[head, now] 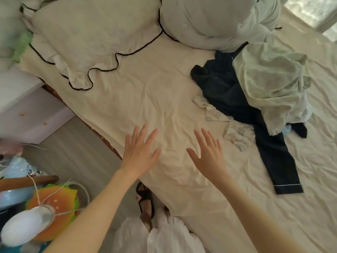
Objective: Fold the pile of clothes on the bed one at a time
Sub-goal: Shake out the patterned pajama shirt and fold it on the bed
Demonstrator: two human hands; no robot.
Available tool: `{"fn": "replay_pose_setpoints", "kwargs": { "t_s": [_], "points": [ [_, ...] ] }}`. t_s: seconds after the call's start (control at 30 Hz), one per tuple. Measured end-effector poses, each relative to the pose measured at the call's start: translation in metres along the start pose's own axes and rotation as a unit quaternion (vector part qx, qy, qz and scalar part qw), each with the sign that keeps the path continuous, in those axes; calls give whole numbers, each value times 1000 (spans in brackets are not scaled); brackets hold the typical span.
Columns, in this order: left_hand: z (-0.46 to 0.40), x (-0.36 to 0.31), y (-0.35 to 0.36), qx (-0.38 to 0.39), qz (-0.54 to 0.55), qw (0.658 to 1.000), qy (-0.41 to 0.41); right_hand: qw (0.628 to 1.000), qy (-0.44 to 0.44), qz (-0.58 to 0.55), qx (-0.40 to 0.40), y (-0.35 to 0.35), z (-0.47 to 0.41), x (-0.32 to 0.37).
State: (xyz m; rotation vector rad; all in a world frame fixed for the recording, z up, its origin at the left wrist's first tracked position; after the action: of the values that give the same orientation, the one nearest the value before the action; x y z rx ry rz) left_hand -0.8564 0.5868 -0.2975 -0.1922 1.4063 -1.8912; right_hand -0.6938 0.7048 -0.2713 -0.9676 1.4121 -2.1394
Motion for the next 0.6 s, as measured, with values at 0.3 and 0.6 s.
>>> {"fn": "replay_pose_setpoints", "kwargs": {
  "t_s": [0.3, 0.6],
  "points": [
    [-140, -45, 64, 13, -48, 997, 57, 999, 29, 42, -2, 21, -146, -102],
    [-221, -43, 186, 85, -137, 985, 54, 993, 63, 102, -13, 82, -220, -199]
  ]
}}
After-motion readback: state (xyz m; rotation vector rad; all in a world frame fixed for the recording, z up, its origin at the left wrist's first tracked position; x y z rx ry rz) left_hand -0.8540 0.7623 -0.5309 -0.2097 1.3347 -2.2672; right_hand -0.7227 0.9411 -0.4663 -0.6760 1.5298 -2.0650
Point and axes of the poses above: each hand's wrist, its own z-axis away from the middle knuckle, its own y-axis out of the palm, x = y × z, the point moved 9 cm from there along -z, towards the middle knuckle, and after that the axes turned 8 degrees about -y, right-handed, at the moved point
